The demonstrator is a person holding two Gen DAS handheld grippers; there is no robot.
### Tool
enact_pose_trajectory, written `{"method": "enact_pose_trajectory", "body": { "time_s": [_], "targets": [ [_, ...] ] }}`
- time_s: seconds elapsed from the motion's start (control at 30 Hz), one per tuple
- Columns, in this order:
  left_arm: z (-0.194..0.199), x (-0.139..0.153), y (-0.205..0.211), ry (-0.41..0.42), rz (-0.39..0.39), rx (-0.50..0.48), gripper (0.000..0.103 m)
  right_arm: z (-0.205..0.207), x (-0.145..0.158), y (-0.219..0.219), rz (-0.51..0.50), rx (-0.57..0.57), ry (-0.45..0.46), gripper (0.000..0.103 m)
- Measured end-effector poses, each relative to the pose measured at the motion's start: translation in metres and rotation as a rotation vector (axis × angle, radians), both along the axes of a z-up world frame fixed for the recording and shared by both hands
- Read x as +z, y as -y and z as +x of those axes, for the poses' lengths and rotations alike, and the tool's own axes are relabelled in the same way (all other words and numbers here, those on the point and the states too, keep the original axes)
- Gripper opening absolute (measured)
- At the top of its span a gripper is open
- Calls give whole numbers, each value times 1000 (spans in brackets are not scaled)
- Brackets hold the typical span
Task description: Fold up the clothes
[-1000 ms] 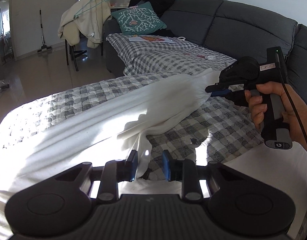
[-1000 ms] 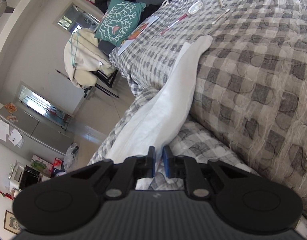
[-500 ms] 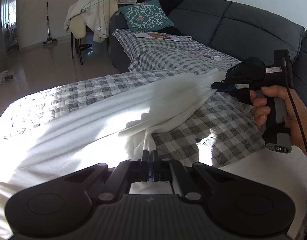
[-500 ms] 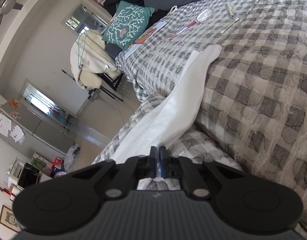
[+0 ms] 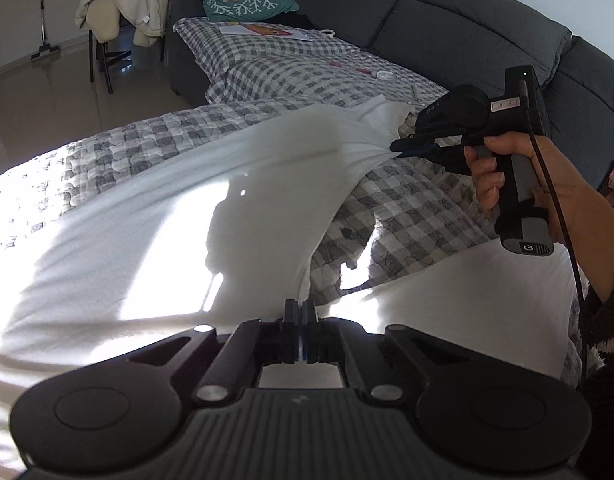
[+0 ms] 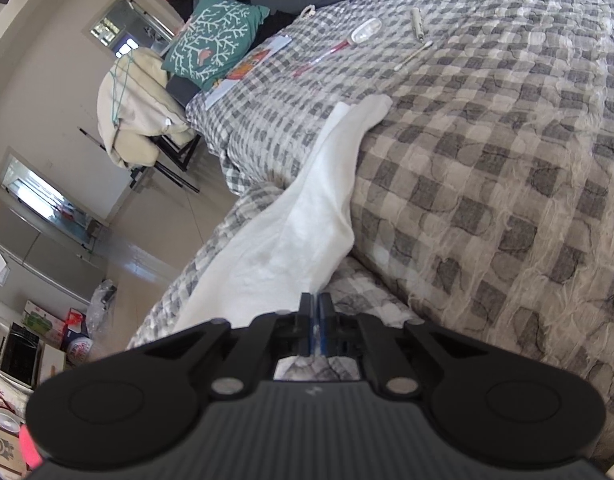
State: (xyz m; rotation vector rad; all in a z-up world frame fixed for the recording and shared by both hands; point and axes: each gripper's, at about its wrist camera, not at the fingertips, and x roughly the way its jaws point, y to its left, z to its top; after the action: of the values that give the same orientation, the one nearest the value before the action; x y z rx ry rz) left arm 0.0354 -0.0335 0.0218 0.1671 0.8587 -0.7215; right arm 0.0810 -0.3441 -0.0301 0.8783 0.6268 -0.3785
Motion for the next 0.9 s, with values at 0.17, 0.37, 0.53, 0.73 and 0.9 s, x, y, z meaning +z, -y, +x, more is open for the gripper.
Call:
{"method": "enact_pose_trajectory", "body": {
  "time_s": [0.17, 0.37, 0.53, 0.73, 0.9],
  "targets": [
    [2, 2, -6, 14, -38, 10, 7, -5, 3, 20, 31, -40, 50, 23],
    [4, 6, -7, 42, -71, 33, 26, -4, -4, 76, 108, -138, 119, 23],
    [6, -1, 0, 35, -34, 16, 26, 5, -12, 99, 161, -156, 190, 25],
    [5, -4, 0, 39, -29, 4, 27, 27, -11, 107, 108, -184, 194, 8],
    [4, -5, -1, 38, -27, -6, 30, 31, 1, 110, -69, -214, 142, 5]
  ]
}}
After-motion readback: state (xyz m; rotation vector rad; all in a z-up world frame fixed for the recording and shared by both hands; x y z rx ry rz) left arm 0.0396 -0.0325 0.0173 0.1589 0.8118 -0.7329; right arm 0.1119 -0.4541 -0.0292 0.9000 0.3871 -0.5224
